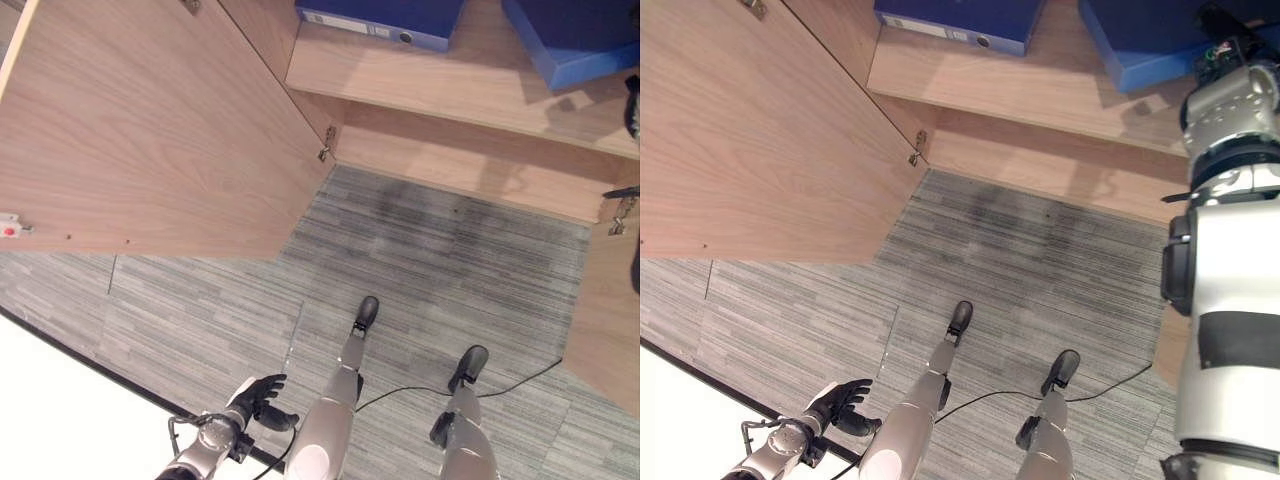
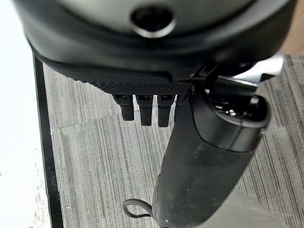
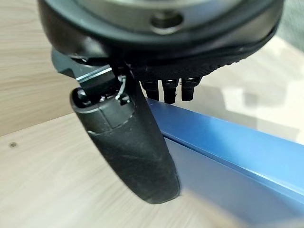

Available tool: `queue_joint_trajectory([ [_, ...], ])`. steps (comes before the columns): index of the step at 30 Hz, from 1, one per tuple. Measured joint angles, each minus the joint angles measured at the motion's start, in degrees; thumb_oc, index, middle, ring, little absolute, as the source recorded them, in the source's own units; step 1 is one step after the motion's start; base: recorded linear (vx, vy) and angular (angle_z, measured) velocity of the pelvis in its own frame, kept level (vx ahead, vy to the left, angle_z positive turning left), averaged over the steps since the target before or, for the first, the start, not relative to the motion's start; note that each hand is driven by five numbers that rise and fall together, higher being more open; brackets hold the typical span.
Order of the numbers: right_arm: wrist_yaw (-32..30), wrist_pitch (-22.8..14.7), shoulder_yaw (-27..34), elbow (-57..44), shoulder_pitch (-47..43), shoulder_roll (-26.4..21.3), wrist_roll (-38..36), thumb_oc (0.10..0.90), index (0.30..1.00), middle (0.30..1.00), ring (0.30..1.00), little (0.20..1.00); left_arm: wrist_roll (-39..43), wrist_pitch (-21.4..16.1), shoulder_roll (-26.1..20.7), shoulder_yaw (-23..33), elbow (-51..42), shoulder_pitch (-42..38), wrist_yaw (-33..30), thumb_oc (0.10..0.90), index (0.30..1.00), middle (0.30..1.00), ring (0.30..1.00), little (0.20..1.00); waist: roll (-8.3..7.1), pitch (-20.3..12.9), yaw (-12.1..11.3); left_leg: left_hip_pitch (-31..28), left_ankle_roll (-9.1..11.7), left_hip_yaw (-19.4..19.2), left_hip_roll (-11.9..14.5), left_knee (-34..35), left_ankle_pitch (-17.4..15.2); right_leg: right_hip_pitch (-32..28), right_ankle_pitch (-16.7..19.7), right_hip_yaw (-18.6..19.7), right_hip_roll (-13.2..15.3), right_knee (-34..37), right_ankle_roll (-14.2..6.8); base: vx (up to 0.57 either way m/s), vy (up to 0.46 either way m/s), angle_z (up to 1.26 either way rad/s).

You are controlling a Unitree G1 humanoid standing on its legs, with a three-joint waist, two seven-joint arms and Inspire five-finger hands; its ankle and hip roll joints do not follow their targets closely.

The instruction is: Put the empty folder in the office cabinet

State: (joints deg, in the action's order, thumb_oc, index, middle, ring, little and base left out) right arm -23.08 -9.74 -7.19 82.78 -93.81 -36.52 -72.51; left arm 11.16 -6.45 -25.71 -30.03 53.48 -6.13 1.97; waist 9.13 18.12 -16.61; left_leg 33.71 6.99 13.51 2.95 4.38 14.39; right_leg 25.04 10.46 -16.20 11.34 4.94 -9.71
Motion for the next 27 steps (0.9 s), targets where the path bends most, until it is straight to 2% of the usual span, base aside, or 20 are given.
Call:
queue_joint_trajectory([
  [1,-0.73,-4.64,6.74,-5.13,2.27,3.58,-2.59,0.8,0.9,0.9,0.9,0.9,0.01,0.2,0.08,0.02,0.02,0.01,-0.47,0.8,0.9,0.9,0.9,0.9,0.0,0.0,-0.22,-0.75,0.0,0.14,0.02,0.0,0.0,-0.79,-0.03,-0.14,-0.04,0.0,-0.02,-0.03,0.01,0.03],
  [3,-1.23,-8.42,10.26,-6.33,3.02,5.8,-4.71,0.8,0.9,0.9,0.9,0.9,0.12,-0.01,0.08,0.13,-0.34,-0.01,-0.47,0.8,0.9,0.9,0.9,0.9,0.04,-0.02,-1.02,-1.39,0.0,0.31,-0.11,0.0,0.0,-1.58,-0.15,-0.41,0.09,0.01,-0.16,-0.02,0.008,0.06],
  [6,-3.11,-12.97,13.21,-6.12,3.43,7.86,-6.48,0.8,0.9,0.9,0.9,0.9,1.69,0.18,0.06,0.47,-0.51,-0.09,-0.52,0.8,0.9,0.9,0.9,0.9,0.06,-0.06,-2.31,-1.86,0.03,1.05,-0.43,0.0,-0.02,-2.72,-0.63,-1.45,0.32,0.01,-0.44,0.0,0.012,0.15],
  [9,-5.19,-15.0,14.75,-6.07,3.52,9.49,-7.12,0.8,0.9,0.9,0.9,0.9,1.95,0.22,0.06,0.51,-0.37,0.04,-0.53,0.8,0.9,0.9,0.9,0.9,0.06,-0.08,-3.21,-1.76,-0.01,1.82,-1.1,0.0,0.0,-2.98,-1.06,-1.88,0.79,0.0,-1.01,0.01,0.007,0.11],
  [15,-5.55,-13.32,13.17,-4.99,3.92,9.94,-7.48,0.8,0.9,0.9,0.9,0.9,1.87,0.24,0.07,0.62,0.07,0.07,-0.54,0.8,0.9,0.9,0.9,0.9,0.07,-0.09,-3.99,-1.75,-0.08,2.76,-1.95,0.0,0.06,-3.78,-1.14,-3.36,1.5,0.0,-1.0,0.02,0.01,0.13],
  [17,-5.16,-11.64,10.72,-4.1,4.04,10.67,-7.12,0.8,0.9,0.9,0.9,0.9,1.85,0.49,0.07,0.63,0.4,-0.27,-0.53,0.8,0.9,0.9,0.9,0.9,0.05,-0.1,-3.87,-1.85,-0.09,2.79,-1.95,-0.01,0.06,-3.97,-1.17,-3.4,1.58,0.0,-1.03,0.01,-0.002,0.04],
  [20,-5.0,-8.98,10.68,-2.53,4.09,11.87,-6.83,0.8,0.9,0.9,0.9,0.9,1.86,1.02,0.07,0.82,0.53,-1.58,-0.55,0.8,0.9,0.9,0.9,0.9,0.05,-0.1,-3.84,-2.13,-0.09,2.97,-1.94,-0.01,0.07,-4.34,-1.23,-3.63,1.54,0.0,-1.09,0.0,0.003,0.01],
  [27,-4.89,-7.09,10.01,-2.53,4.11,13.5,-5.11,0.8,0.9,0.9,0.9,0.9,2.03,1.22,0.07,1.76,0.73,-2.26,-1.36,0.8,0.9,0.9,0.9,0.9,-0.27,-0.25,-3.51,-2.97,-0.09,3.17,-1.93,-0.01,0.06,-5.27,-1.24,-3.86,1.41,0.01,-1.03,0.0,0.0,0.0],
])
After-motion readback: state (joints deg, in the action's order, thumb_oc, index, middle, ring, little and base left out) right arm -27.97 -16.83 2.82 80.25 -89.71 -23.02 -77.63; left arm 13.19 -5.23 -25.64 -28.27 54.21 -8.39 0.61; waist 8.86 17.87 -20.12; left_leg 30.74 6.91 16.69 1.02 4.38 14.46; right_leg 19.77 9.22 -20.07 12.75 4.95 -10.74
